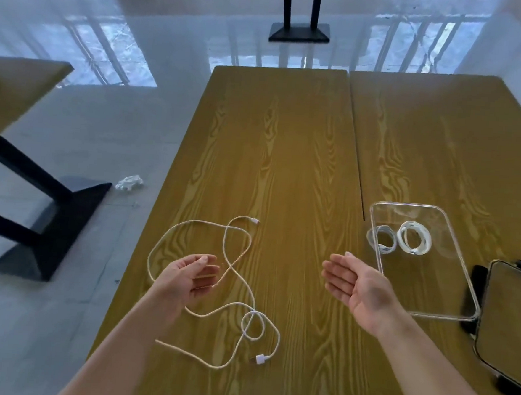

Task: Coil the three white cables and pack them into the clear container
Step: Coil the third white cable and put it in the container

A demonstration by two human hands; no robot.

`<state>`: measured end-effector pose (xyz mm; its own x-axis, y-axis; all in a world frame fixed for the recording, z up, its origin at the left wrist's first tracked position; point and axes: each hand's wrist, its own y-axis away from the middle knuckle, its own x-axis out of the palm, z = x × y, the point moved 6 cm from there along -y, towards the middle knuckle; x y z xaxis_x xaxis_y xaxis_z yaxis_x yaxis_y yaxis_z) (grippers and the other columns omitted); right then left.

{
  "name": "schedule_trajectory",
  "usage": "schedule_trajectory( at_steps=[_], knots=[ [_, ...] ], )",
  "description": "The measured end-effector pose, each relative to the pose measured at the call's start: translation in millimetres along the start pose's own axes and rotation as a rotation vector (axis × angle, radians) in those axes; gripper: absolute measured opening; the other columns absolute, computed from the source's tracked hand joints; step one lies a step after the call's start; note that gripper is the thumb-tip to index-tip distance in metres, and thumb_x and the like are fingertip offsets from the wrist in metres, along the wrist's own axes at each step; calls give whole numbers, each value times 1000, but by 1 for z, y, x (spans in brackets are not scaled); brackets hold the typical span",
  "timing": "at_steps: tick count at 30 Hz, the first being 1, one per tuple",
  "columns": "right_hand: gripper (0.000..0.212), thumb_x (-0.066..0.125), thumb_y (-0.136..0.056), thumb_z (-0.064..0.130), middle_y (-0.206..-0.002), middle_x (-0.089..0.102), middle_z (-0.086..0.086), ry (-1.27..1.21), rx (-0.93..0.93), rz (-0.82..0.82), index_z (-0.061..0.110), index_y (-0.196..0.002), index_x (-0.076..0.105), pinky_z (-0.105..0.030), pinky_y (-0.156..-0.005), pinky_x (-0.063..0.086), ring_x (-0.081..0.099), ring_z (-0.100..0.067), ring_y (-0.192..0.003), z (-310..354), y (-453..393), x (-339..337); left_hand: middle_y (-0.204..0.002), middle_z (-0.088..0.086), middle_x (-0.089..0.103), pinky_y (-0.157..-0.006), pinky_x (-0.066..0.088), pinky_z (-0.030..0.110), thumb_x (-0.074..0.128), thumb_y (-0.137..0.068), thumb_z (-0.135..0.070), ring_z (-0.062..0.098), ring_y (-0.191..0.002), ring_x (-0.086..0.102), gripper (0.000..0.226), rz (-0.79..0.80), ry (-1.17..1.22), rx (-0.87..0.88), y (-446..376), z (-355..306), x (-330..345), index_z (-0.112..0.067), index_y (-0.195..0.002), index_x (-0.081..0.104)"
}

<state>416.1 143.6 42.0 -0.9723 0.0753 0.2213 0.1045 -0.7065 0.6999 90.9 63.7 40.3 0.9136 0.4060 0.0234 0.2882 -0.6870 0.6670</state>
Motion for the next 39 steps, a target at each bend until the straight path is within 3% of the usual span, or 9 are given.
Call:
schedule_trajectory(
  at_steps=[5, 10, 13, 15, 18, 21, 25, 29, 39],
  knots=[
    [27, 50, -103, 26, -102, 78, -13, 195, -4, 31, 7, -110, 69, -42, -85, 58, 72, -30, -100, -28, -2, 27, -93, 13, 77, -73, 59, 36, 53, -101, -14, 25, -83, 71, 20, -36, -65, -27, 6, 30, -45, -8, -102, 71],
    [16, 58, -99, 26, -98, 75, -10, 696, -13, 21, 17, -103, 71, -42, -89, 59, 70, -28, -96, -64, -2, 33, -83, 8, 74, -61, 54, 26, 57, -99, -13, 13, -67, 66, 17, -30, -283, -34, 7, 74, -66, -10, -97, 73],
    [11, 59, -98, 27, -93, 74, -3, 933, 6, 45, 24, -100, 70, -40, -87, 60, 70, -21, -91, -92, -1, 33, -76, 3, 71, -64, 54, 29, 60, -96, -16, 13, -67, 62, 14, -18, -434, -28, 11, 102, -74, -18, -93, 74],
    [9, 61, -97, 29, -94, 71, 3, 1046, 18, 57, 26, -102, 68, -34, -83, 60, 68, -15, -89, -110, -3, 32, -72, -2, 71, -67, 54, 31, 63, -94, -18, 11, -67, 62, 11, 10, -496, -16, 15, 117, -72, -22, -92, 73],
    [6, 64, -94, 31, -93, 69, 8, 1182, 15, 30, 29, -99, 68, -23, -66, 53, 64, -9, -83, -130, -5, 31, -78, -7, 71, -66, 51, 20, 66, -91, -18, 4, -70, 64, 9, 64, -586, 37, 18, 128, -58, -25, -93, 71],
    [5, 66, -91, 33, -89, 68, 10, 1261, 23, -35, 32, -87, 68, -22, -60, 49, 62, -4, -79, -143, -8, 33, -85, -7, 71, -72, 51, 19, 67, -90, -18, 8, -81, 66, 9, 100, -632, 70, 18, 133, -40, -24, -95, 70],
    [13, 70, -87, 38, -81, 68, 7, 1317, 35, -134, 26, -82, 67, -27, -57, 51, 64, -10, -72, -153, -13, 41, -91, -12, 70, -67, 45, 12, 65, -92, -24, 2, -86, 65, 9, 177, -695, 54, 18, 139, -19, -28, -101, 67],
    [11, 70, -86, 28, -78, 66, 4, 1349, 12, -226, 24, -77, 65, -23, -47, 39, 61, -11, -67, -154, -20, 45, -93, -13, 69, -66, 46, 11, 64, -93, -29, 0, -87, 63, 15, 205, -765, 68, 20, 142, -12, -26, -107, 68],
    [11, 65, -84, 20, -70, 66, 3, 1241, -54, -165, 22, -73, 63, -22, -43, 39, 59, -11, -55, -144, -8, 53, -91, -16, 69, -72, 51, 10, 62, -94, -21, -4, -84, 64, 18, 189, -787, 237, 27, 123, -6, -22, -110, 70]
  ],
)
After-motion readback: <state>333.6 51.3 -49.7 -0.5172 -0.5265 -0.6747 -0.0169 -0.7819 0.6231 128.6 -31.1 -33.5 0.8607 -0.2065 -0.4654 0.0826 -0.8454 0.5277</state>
